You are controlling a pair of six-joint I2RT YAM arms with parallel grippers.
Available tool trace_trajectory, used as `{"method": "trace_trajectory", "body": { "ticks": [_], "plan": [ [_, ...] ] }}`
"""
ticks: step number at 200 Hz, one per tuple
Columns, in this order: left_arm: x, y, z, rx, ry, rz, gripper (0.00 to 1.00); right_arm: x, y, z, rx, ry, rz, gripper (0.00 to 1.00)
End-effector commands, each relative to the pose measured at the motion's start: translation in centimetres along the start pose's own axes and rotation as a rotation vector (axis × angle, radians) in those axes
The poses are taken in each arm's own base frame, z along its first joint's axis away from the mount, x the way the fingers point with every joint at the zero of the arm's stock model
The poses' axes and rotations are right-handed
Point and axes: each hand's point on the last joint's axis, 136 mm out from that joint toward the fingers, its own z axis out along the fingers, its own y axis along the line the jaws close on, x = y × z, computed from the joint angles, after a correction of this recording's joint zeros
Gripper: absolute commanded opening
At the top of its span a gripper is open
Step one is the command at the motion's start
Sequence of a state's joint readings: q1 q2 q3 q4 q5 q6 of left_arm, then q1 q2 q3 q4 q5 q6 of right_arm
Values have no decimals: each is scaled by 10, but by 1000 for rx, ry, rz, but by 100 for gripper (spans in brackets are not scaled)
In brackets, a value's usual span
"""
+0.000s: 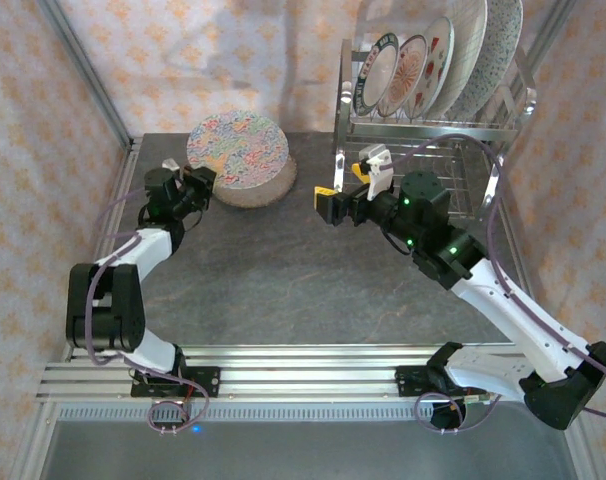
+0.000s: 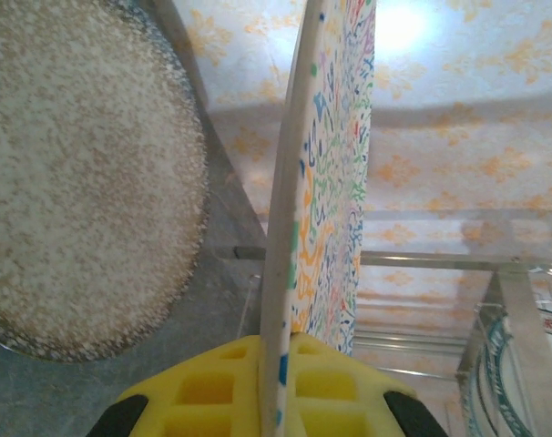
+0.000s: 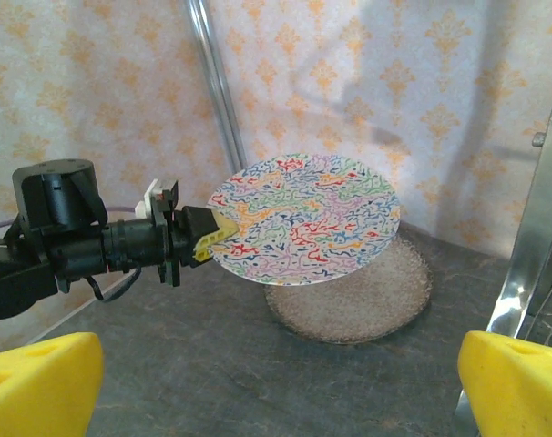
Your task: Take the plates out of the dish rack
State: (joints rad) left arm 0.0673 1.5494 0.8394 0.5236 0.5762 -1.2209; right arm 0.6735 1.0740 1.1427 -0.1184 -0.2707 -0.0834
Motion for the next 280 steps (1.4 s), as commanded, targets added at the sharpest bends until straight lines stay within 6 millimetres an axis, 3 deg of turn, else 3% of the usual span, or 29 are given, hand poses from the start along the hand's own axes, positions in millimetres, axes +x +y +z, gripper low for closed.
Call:
{"method": "trace_trajectory", "body": {
  "ticks": [1,108,159,165,280],
  "plan": [
    [-13,-25,4,123,-51,88,0,-18,-4,-4,35,-86,-9,99],
    [-14,32,55,39,-4,60,0,-5,-11,-6,68,-59,39,99],
    [-18,45,69,14,-1,43,0,-7,-12,-9,76,-45,46,99],
    [-16,60,75,-15,10,32,0,-8,-11,-9,75,-47,46,99],
    [-19,84,100,-86,35,24,0,-5,-17,-5,107,-24,39,99]
  ]
}}
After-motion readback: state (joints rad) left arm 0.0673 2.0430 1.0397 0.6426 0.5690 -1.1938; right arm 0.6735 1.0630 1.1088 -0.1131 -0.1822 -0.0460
